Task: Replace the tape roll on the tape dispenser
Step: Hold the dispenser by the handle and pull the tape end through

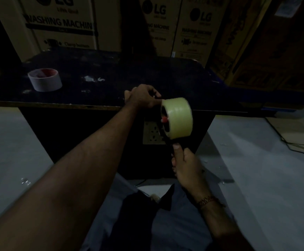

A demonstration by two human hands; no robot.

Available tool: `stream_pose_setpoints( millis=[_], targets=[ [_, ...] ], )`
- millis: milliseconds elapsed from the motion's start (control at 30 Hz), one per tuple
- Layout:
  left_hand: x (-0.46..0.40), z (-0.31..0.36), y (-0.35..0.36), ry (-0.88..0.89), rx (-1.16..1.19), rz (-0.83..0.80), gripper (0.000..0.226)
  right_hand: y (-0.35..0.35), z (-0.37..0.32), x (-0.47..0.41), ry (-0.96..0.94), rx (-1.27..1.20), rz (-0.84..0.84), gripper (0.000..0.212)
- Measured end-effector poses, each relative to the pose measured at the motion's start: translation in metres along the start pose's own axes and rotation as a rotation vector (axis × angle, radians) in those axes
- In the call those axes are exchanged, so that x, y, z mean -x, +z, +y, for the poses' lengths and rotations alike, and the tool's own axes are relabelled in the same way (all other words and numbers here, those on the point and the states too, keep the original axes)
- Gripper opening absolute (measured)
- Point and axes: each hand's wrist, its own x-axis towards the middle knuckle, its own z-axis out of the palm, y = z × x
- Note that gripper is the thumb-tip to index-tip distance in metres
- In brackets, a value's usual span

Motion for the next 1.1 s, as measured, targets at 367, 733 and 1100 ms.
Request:
stream_pose_setpoints(
  millis=[367, 733, 1100],
  targets=[
    [0.004, -0.002, 0.001, 0.026, -0.007, 0.022, 0.023, -0.002, -0.003, -0.001, -0.065, 0.142, -0.016, 0.049],
    [-0.001, -0.005, 0.004, 0.03, 0.011, 0.059, 0.045, -0.001, 0.075, 0.019, 0.247, 0.032, -0.087, 0.071],
    [-0.006, -0.005, 0.006, 0.003, 0.006, 0.054, 0.034, -0.027, 0.027, 0.008, 0.194, -0.087, -0.055, 0.058]
  ],
)
